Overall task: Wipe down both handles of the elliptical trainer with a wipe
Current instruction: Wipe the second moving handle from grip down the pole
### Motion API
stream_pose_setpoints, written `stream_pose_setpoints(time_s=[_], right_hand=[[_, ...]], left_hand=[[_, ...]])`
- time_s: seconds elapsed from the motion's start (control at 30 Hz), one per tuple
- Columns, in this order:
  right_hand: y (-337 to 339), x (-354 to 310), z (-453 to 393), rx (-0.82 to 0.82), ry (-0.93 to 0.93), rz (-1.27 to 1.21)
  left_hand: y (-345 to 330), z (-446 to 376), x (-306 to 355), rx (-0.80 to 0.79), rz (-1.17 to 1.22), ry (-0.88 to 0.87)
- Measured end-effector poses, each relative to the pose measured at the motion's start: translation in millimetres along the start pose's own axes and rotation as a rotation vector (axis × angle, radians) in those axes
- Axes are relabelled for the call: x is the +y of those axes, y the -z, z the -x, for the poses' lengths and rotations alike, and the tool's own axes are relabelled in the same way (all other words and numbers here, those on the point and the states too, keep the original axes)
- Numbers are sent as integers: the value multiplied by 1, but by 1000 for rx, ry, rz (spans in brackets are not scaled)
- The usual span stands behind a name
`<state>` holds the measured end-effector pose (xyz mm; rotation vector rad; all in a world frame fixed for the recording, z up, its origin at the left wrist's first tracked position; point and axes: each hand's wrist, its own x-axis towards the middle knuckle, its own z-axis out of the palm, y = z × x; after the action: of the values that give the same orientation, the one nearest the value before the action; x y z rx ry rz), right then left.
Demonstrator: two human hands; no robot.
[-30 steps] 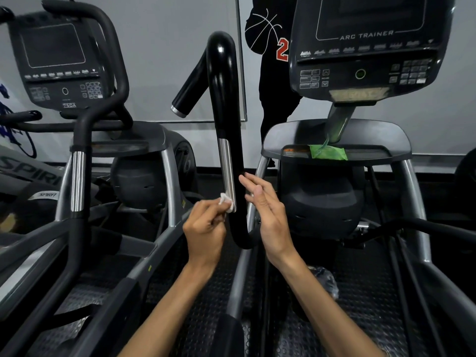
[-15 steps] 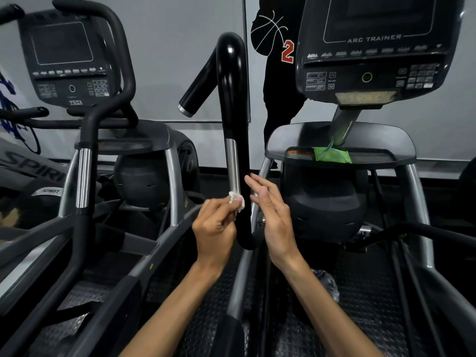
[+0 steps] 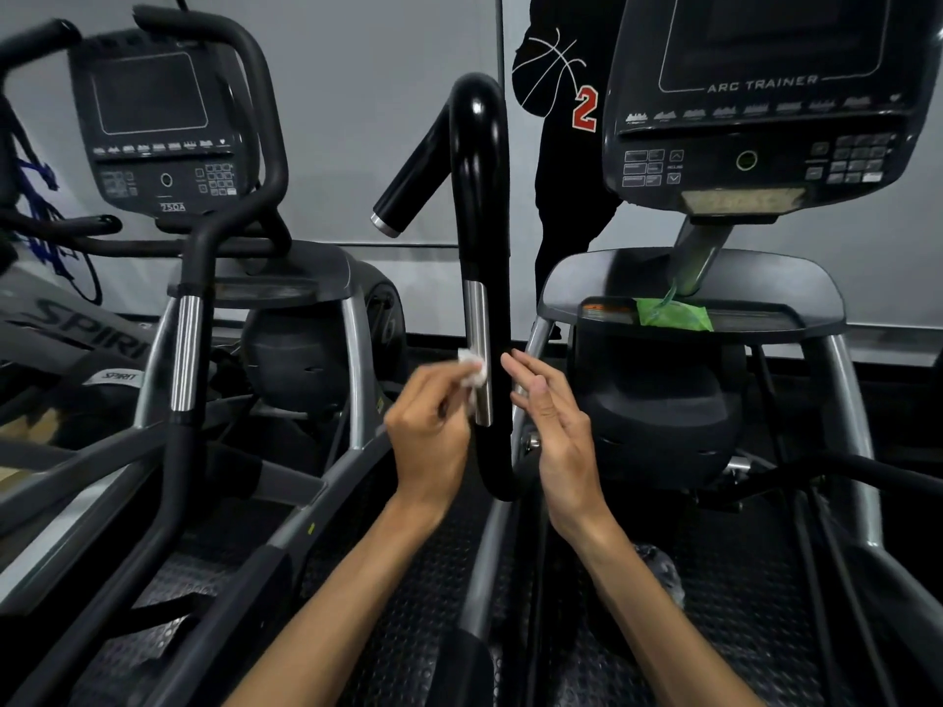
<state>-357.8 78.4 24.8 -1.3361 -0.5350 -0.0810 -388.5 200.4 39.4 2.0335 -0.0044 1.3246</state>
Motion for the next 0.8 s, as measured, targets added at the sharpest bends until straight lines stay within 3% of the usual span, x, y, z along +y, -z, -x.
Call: stream_pose_setpoints(time_s=[0.17, 0.4, 0.53, 0.63, 0.8], right_hand=[[2, -5, -2, -5, -13, -40], [2, -2, -4, 10, -4, -53], [1, -2, -3, 15, 4, -76], [1, -5, -4, 14, -7, -98], [0, -5, -3, 21, -23, -124]], left_hand=[[-17, -56, 22, 168, 26, -73], [-7, -39, 6, 85, -78, -206], [-22, -64, 25, 188, -15, -167], [-25, -42, 19, 148, -100, -202], [-13, -57, 18, 158, 0, -111]])
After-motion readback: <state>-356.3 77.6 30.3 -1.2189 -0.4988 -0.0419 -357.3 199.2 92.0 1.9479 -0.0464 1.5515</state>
